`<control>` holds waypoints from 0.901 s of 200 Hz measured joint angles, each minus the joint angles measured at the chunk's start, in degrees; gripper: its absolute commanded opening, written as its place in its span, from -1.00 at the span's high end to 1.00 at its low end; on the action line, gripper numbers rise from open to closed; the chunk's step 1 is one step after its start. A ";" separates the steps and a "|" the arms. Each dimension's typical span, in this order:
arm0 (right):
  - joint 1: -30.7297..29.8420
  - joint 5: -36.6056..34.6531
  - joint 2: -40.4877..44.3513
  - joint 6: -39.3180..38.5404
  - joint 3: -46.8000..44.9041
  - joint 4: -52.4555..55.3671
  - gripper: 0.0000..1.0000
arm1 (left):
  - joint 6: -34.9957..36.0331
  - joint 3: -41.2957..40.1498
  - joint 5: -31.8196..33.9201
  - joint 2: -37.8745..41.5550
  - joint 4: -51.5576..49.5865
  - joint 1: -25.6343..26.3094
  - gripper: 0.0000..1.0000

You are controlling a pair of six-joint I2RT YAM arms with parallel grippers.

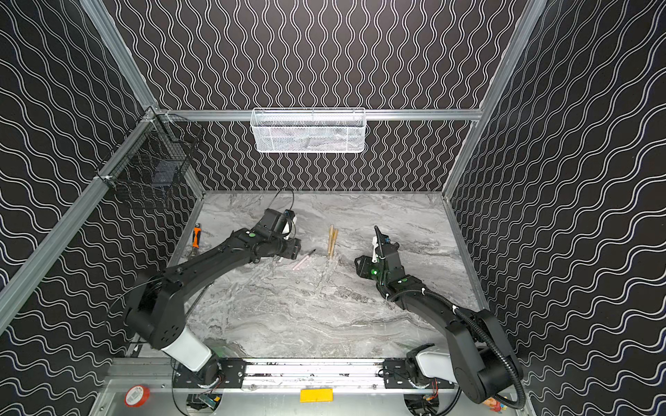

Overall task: Insert pens into pen caps
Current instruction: Rotate the pen at the center of the table.

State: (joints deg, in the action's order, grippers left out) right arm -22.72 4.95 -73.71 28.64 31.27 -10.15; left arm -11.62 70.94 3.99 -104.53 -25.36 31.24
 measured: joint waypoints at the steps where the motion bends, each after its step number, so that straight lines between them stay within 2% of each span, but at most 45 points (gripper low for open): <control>1: 0.00 -0.02 0.00 0.00 -0.04 -0.02 0.03 | 0.02 0.17 0.02 -0.28 -0.09 0.00 -0.35; 16: 0.04 -0.24 0.00 0.02 -0.46 -0.04 0.03 | 0.35 2.16 0.04 -2.97 -1.49 -0.02 -0.28; 43: 0.07 -0.42 0.02 0.02 -0.48 -0.09 0.03 | 1.40 4.72 0.31 -6.62 -3.85 -0.04 -0.02; 79: 0.07 -0.37 -0.24 0.02 -0.39 -0.09 0.03 | 2.89 6.67 0.72 -10.05 -5.57 -0.07 0.12; 120: 0.07 -0.37 -0.48 0.02 -0.37 -0.07 0.03 | 3.23 7.56 -1.62 -14.60 -5.64 0.00 0.17; 180: 0.28 -0.42 0.22 0.04 -0.02 0.13 0.03 | 3.19 6.80 -1.92 -15.82 -4.66 0.61 0.20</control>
State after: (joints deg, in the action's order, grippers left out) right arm -22.44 4.54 -73.49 28.69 31.24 -10.02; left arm -8.43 77.73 2.07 -120.36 -30.02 31.86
